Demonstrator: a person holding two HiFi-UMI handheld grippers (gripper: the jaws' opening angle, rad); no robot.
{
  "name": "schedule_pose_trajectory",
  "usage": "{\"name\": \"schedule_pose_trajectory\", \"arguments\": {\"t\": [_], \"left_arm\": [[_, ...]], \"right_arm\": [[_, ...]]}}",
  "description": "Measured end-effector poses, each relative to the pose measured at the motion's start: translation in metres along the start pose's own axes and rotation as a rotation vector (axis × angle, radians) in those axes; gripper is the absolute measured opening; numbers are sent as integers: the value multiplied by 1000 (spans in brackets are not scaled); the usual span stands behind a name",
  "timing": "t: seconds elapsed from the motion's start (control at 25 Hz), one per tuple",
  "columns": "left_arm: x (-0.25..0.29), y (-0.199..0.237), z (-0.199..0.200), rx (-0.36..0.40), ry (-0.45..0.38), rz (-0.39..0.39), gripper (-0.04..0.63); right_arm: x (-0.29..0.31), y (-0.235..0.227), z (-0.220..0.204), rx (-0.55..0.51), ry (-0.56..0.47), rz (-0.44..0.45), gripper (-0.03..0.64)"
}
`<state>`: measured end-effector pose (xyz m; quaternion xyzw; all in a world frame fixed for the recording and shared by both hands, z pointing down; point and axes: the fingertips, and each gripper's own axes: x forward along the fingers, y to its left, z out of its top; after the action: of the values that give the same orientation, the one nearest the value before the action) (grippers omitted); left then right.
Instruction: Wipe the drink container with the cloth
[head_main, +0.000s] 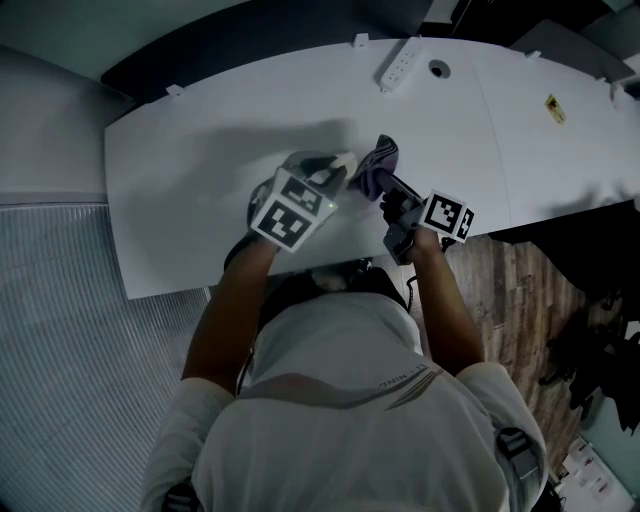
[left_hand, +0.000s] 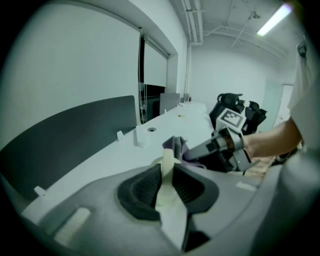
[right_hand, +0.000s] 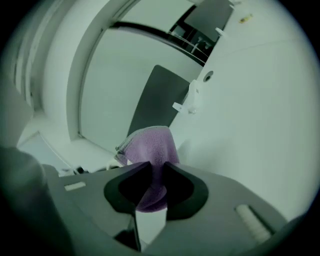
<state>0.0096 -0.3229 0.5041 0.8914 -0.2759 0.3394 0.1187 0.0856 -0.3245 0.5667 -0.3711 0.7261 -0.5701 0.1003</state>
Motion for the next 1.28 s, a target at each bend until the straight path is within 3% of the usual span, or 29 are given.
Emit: {"name": "schedule_pose_trajectory", "arguments": {"t": [0.16,0.24,0.36,0.48,0.72,0.88,1.28], "left_arm": [[1,0,-1,-8,-8,2,72],[0,1,-2,-8,-11,0,72],[-1,1,-3,-12,-16,0,73],[-2,0,-1,-15,-13,-2,74],[-1,2,2,-23,-9,-4,74],[-2,2,0,-24,-11,-4,74],[-2,2,1,-37,-14,-7,77]], "right_arm": [[4,20,38,178,-91,196,87],[11,27,46,196,-99,244,87],[22,34,47,158,-76,247,86],[30,30,42,72,-36,184,86],[45,9,22,-156,76,-31,84],[56,-14,1,-347,211,-174,84],[68,-57,-26,-558,457,-311,81]]}}
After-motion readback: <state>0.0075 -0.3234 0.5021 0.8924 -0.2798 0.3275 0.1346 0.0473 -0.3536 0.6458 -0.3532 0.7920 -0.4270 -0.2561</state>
